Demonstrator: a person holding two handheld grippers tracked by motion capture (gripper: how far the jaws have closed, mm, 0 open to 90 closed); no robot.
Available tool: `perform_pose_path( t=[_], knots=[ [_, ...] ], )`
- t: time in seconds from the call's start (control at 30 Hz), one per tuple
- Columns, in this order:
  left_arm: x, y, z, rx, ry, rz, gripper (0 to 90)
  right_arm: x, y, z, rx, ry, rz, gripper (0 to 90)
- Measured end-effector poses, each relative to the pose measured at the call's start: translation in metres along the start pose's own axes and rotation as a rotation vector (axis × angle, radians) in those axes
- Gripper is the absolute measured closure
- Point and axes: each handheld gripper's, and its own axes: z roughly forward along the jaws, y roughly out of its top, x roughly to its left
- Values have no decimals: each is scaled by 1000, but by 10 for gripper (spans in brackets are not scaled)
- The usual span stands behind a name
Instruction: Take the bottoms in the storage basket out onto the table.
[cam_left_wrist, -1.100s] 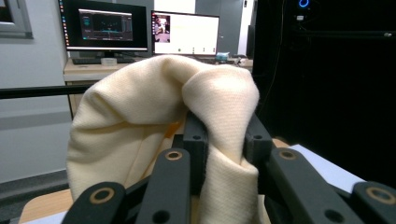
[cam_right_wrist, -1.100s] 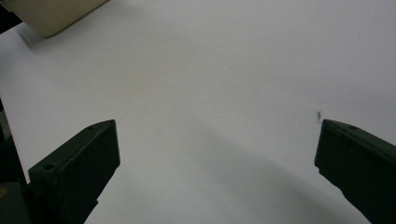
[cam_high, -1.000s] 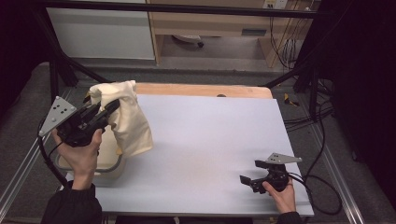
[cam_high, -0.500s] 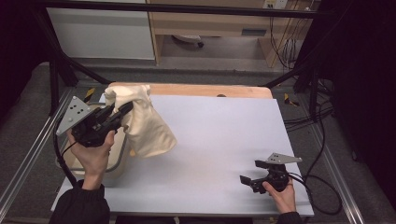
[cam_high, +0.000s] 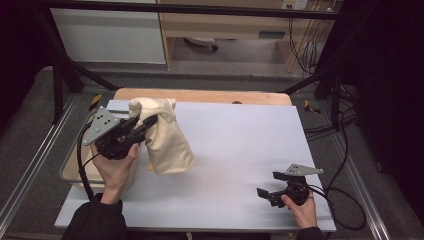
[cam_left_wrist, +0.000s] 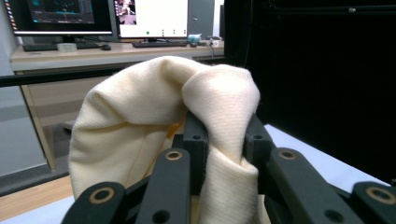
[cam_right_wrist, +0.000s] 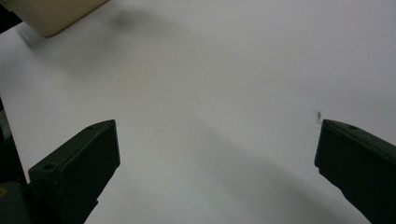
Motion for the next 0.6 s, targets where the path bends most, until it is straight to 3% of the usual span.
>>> perform_pose_path(
  t=[0.6],
  knots=[
    [-16,-10,27,52,-43,-8,759,0,0,0,2,-1,-3,5]
  ],
)
